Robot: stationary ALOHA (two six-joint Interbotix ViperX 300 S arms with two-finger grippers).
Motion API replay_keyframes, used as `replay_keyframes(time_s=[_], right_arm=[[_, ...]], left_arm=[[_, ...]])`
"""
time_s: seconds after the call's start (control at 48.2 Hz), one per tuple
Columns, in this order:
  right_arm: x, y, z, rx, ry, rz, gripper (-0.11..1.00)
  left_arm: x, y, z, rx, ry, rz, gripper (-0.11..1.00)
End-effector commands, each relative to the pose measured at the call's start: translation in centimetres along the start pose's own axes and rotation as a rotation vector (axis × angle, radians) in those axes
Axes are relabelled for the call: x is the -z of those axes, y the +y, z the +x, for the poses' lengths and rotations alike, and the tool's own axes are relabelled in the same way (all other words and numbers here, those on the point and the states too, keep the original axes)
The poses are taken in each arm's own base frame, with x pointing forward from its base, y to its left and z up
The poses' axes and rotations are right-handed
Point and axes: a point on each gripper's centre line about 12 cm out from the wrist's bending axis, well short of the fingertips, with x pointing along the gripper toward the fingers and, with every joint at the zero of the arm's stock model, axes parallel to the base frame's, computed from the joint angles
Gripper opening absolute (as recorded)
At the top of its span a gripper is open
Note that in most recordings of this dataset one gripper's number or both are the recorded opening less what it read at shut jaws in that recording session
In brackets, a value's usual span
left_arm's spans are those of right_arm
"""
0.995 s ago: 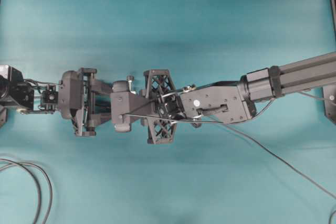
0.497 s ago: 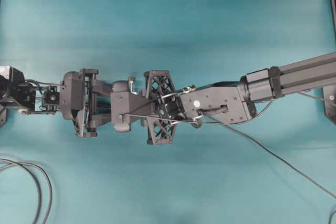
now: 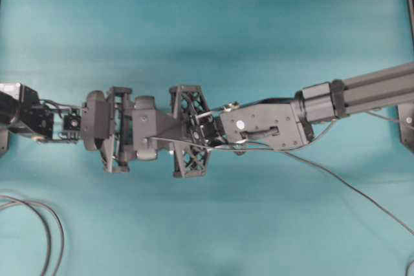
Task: Insert the USB cable into the female connector supported by the left arm.
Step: 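Push the USB plug into the female connector with the right gripper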
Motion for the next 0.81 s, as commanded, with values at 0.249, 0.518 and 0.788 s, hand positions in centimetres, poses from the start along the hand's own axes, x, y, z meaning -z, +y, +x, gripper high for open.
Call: replay_keyframes(time_s=[0.249, 0.518, 0.788], right_arm=[[-1.9, 0.0, -1.4, 0.001, -0.066, -0.028, -0.01], [0.2, -0.2, -3.4, 0.002, -0.036, -0.036, -0.01], [1.5, -0.4, -6.2, -0.015, -0.072, 0.003, -0.01]], left_arm=[[-0.4, -0.1, -0.2, 0.004, -0.014, -0.005, 0.65], [0.6, -0.1, -1.7, 0.004, 0.026, -0.006, 0.65], [1.1, -0.1, -2.5, 0.005, 0.055, -0.005, 0.65]])
